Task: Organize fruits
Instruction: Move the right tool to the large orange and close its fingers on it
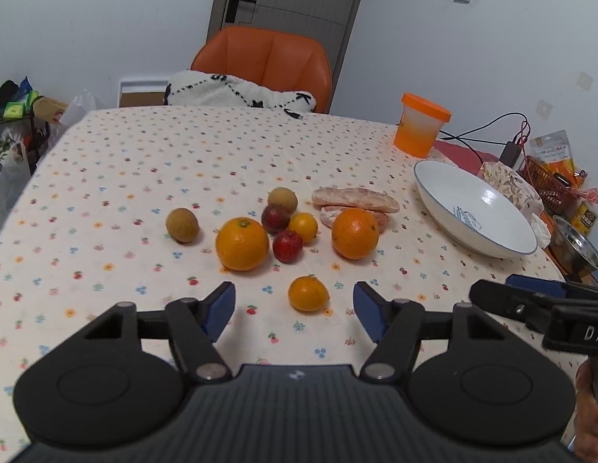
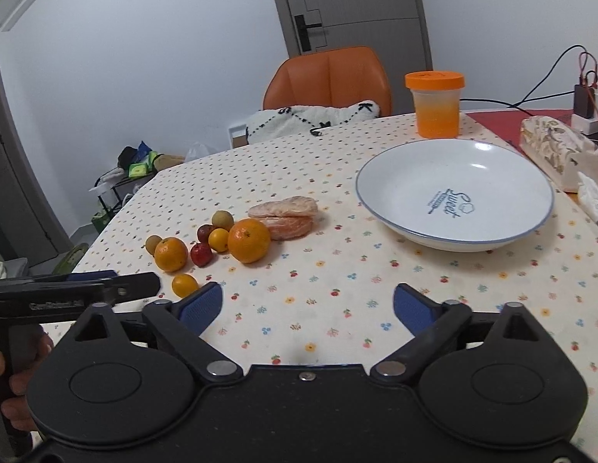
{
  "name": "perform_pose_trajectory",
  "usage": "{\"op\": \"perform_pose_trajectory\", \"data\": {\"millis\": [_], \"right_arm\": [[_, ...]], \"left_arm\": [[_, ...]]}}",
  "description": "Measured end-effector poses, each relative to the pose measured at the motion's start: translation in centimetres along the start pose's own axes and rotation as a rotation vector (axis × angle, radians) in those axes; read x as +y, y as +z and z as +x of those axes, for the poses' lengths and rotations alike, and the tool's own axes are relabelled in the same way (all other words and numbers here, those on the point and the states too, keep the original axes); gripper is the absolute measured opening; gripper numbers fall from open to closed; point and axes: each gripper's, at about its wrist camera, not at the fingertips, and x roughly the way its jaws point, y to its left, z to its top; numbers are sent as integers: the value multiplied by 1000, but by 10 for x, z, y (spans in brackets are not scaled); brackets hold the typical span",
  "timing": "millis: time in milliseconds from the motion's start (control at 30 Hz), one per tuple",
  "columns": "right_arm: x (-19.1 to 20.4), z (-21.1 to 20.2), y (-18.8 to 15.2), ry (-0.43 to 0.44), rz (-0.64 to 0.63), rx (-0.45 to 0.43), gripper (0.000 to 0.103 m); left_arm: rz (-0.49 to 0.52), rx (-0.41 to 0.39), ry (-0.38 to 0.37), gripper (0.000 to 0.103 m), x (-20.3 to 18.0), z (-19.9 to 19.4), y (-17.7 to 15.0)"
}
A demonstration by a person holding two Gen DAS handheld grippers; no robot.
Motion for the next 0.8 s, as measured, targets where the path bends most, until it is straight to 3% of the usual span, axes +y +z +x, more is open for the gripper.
{"op": "perform_pose_trajectory", "data": {"millis": [133,200,233,567,700,800], "right_arm": [[2,9,0,13,-10,8,80],[2,13,0,18,-15,12,79],[2,14,1,19,-15,12,79],[6,39,9,68,-15,25,73],[11,52,13,91,-12,41,62],[14,61,16,102,-4,49,61]], "left_arm": [[7,18,-8,57,-5,12,2],[15,36,-14,40,-7,19,3],[13,47,-14,25,-7,22,4],[-16,14,-8,24,2,16,24],[-13,7,-5,24,1,17,28],[-15,6,-4,24,2,20,30]]}}
